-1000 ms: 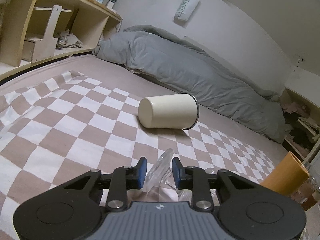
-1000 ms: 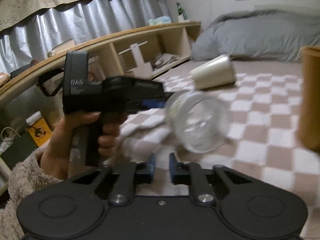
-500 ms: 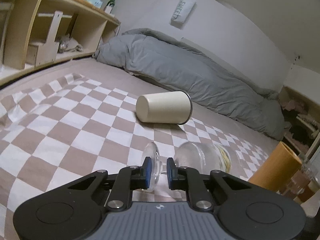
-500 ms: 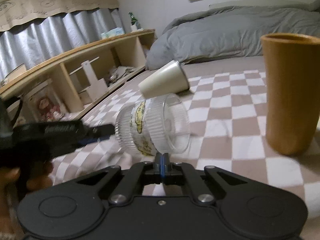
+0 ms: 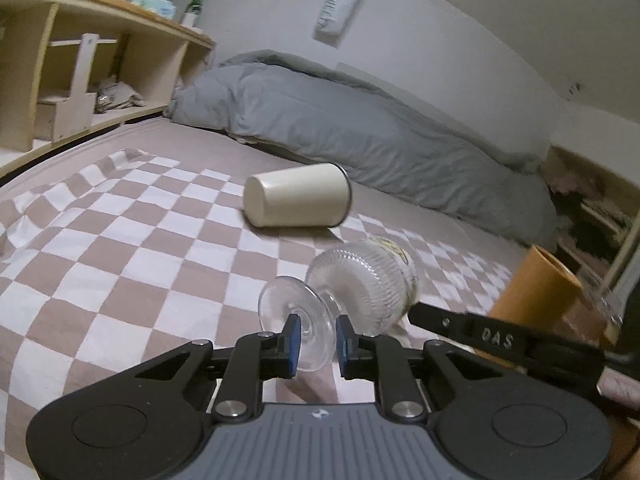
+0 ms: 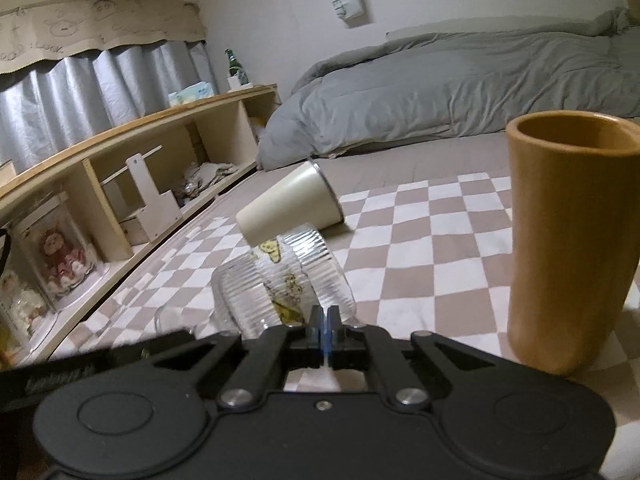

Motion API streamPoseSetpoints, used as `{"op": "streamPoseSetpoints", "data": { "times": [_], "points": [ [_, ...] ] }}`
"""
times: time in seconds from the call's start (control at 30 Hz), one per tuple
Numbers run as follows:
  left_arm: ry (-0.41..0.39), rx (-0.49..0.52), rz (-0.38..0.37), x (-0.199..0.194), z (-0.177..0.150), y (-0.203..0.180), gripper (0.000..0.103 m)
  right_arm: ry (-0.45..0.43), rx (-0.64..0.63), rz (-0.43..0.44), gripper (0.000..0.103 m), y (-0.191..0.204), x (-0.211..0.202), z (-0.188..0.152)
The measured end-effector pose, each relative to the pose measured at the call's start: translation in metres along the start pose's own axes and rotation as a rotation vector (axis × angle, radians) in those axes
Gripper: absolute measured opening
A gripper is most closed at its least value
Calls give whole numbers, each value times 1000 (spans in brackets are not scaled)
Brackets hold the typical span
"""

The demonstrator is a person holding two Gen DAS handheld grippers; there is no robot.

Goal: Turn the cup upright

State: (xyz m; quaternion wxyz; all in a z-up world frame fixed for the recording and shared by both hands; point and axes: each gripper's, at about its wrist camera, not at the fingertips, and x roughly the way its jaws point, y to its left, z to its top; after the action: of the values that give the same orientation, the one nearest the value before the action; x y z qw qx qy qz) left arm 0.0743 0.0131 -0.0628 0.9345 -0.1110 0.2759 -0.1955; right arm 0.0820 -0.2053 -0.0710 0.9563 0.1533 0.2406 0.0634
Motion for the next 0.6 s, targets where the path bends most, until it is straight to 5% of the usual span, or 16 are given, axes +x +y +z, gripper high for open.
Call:
{"op": "streamPoseSetpoints", "data": {
  "times": [0.13, 0.23, 0.33, 0.53, 0.6],
  "points": [
    [-26, 72, 36, -8, 2, -1, 28, 0, 22, -2, 3, -5, -1, -3],
    [-56, 223, 81, -15, 8, -9, 44, 3, 41, 0, 5, -9, -2, -5],
    [-48, 376, 80, -11, 23, -14, 44, 4, 58, 8, 6, -13, -4, -5],
    [193, 577, -93, 36, 48, -17, 44, 7, 125, 62, 7, -22, -10, -4],
    [238, 650, -104, 44, 48, -19, 42, 19, 191, 98, 16, -26, -12, -3]
  ]
}}
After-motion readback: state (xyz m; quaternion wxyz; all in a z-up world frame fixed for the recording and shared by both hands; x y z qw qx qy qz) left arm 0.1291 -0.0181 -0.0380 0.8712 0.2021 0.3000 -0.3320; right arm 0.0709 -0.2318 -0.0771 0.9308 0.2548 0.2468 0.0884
